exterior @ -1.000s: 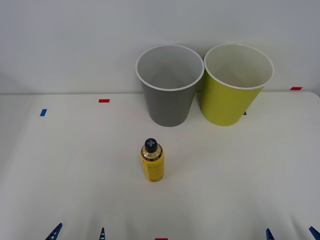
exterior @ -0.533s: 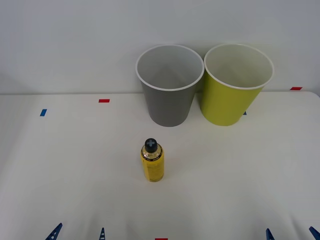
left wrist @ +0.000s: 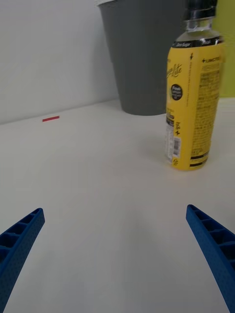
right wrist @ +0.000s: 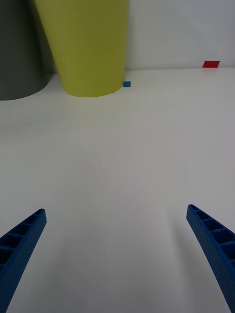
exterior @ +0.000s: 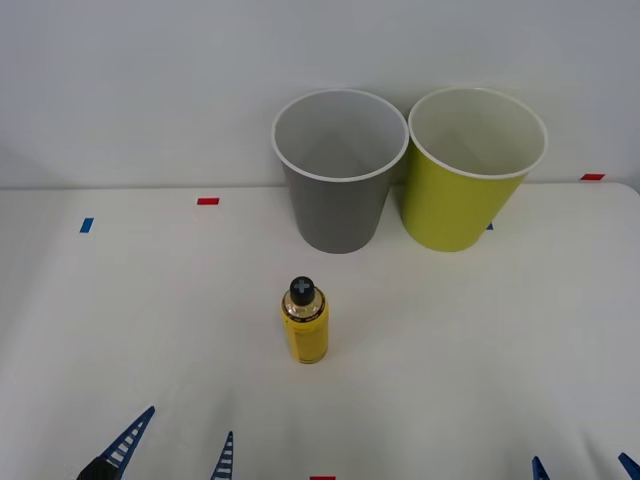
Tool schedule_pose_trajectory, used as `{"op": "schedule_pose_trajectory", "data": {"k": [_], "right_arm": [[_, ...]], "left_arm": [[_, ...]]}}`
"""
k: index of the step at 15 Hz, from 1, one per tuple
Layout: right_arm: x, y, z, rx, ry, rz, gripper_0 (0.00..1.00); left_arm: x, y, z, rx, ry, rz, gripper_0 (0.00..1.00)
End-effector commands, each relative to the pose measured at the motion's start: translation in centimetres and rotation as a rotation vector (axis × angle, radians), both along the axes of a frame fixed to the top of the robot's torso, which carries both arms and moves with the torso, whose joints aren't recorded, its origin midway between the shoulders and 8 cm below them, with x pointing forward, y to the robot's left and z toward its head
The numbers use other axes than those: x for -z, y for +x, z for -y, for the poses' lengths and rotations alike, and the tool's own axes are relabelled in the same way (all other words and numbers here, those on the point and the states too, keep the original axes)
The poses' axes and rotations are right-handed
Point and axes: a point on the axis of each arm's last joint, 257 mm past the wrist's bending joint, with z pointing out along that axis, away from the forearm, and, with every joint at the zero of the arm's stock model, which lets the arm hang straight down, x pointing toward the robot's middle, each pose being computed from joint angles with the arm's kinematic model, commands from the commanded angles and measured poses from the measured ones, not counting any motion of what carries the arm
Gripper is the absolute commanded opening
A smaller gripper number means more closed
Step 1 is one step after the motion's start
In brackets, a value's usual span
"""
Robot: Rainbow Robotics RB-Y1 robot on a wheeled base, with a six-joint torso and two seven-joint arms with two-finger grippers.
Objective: Put cans in the gray bin and PET bottles in the light green bin.
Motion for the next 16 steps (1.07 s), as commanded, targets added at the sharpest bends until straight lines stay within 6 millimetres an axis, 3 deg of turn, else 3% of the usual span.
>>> {"op": "schedule_pose_trajectory", "data": {"k": [1,8,16], "right_arm": [[0.0,0.0,0.0,0.0,0.0,0.0,1.0],[0.0,0.0,0.0,0.0,0.0,0.0,1.0],[0.0,0.0,0.0,0.0,0.0,0.0,1.0]], "left_arm": [[-1.0,1.1,2.2,0.105,0.006,0.039,1.0],[-2.3,3.1,6.2,0.271,0.001,0.077,1.0],[-3.0,8.0,10.1,0.358,-0.032,0.124,1.0]]}}
